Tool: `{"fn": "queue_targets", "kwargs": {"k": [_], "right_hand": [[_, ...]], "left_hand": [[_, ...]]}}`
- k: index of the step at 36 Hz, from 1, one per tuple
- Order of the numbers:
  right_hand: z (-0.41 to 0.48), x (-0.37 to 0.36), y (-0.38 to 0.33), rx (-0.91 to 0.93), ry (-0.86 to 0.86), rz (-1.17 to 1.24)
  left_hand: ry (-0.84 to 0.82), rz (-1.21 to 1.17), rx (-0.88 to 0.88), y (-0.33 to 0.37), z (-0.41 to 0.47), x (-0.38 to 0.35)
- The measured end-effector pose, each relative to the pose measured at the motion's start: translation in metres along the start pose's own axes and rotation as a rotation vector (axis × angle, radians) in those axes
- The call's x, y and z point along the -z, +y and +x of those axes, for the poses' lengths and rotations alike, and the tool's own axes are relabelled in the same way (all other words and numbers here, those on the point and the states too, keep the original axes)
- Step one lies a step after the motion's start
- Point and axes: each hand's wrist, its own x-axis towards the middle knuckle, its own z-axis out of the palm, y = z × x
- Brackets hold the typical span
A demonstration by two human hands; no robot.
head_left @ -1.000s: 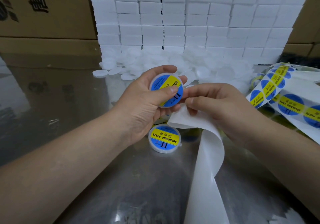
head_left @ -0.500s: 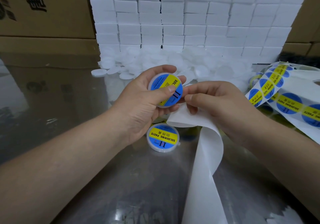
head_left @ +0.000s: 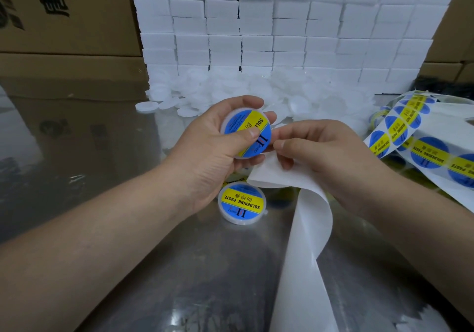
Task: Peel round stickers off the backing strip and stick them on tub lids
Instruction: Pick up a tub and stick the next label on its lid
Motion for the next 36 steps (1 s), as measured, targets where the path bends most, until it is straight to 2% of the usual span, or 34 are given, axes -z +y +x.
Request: {"fn": "queue_targets", "kwargs": {"k": [3,8,10,12,14,15,17,19,21,26,36], "right_hand": [[0.0,0.0,0.001,-0.003,-0.008,-0.01],[0.0,0.002,0.002,0.007,0.02,-0.088],[0.001,0.006,0.002,0.01,0.014,-0.187],[0.002,0.007,0.003,-0.032,0.002,-0.344],[0.002,0.006,0.006,-0.055,0.039,-0.336],[0.001,0.004,0.004,-0.049,0.072,-0.293],[-0.001,0.003,0.001,0.0,0.131,-0.231],[-0.002,0.005,-0.003,0.039,0.143,-0.165],[-0.003,0.004,-0.006,0.068,0.093,-0.139],[-0.004,-0.002,-0.001,0.143,0.049,-0.248],[-0.003,-0.002,0.001,0.128,0.064,-0.285]], "left_hand": [[-0.001,0.149,-0.079,0.001,-0.003,-0.001],[0.004,0.64,-0.44,0.0,-0.015,-0.009],[0.022,0.639,-0.519,0.002,-0.017,-0.012],[0.044,0.535,-0.593,0.007,-0.019,-0.013],[0.05,0.458,-0.634,0.01,-0.019,-0.012],[0.061,0.468,-0.617,0.01,-0.019,-0.012],[0.103,0.521,-0.475,0.009,-0.019,-0.01],[0.101,0.563,-0.297,0.003,-0.016,-0.008],[0.083,0.569,-0.196,-0.002,-0.013,-0.005],[0.095,0.584,-0.191,-0.003,-0.011,-0.004],[0.145,0.73,-0.201,-0.001,-0.011,-0.004]]}}
